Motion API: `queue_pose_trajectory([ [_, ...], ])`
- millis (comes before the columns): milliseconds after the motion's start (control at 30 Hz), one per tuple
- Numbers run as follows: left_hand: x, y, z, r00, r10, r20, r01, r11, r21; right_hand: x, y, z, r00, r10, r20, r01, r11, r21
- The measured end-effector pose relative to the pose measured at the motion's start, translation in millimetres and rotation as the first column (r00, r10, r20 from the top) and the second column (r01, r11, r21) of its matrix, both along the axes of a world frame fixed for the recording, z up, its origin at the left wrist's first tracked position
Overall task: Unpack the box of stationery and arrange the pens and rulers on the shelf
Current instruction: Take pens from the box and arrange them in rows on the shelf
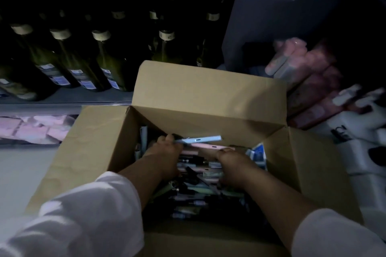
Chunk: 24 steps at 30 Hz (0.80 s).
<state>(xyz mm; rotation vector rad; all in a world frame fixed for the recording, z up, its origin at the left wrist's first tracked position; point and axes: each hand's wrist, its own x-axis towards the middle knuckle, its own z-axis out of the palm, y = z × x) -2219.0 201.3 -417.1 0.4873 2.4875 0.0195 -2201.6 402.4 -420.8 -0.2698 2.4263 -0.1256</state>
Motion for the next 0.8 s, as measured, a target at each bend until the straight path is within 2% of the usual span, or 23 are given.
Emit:
queue_pose_trajectory([
  [200,0,0,-8,0.996,0.066,0.058,-0.072,0.992,0.108,2,-7,-16,0.999,0.010,-0.042,-0.011,1.000,-0.012],
  [433,1,4,-12,0.990,0.084,0.109,-0.093,0.993,0.078,-2,-6,-8,0.998,0.066,0.013,-0.066,0.997,0.045],
  [533,0,0,-9,0.979,0.141,0.145,-0.160,0.978,0.132,-1,-9,-8,0.995,0.098,0.011,-0.098,0.993,0.067],
  [667,-4,-4,6,0.954,0.223,0.199,-0.276,0.914,0.298,0,-10,3,0.990,0.135,0.038,-0.138,0.982,0.130],
  [800,-4,-6,37,0.902,0.311,0.301,-0.425,0.770,0.477,0,-9,31,1.000,0.004,0.029,-0.005,0.999,0.046],
])
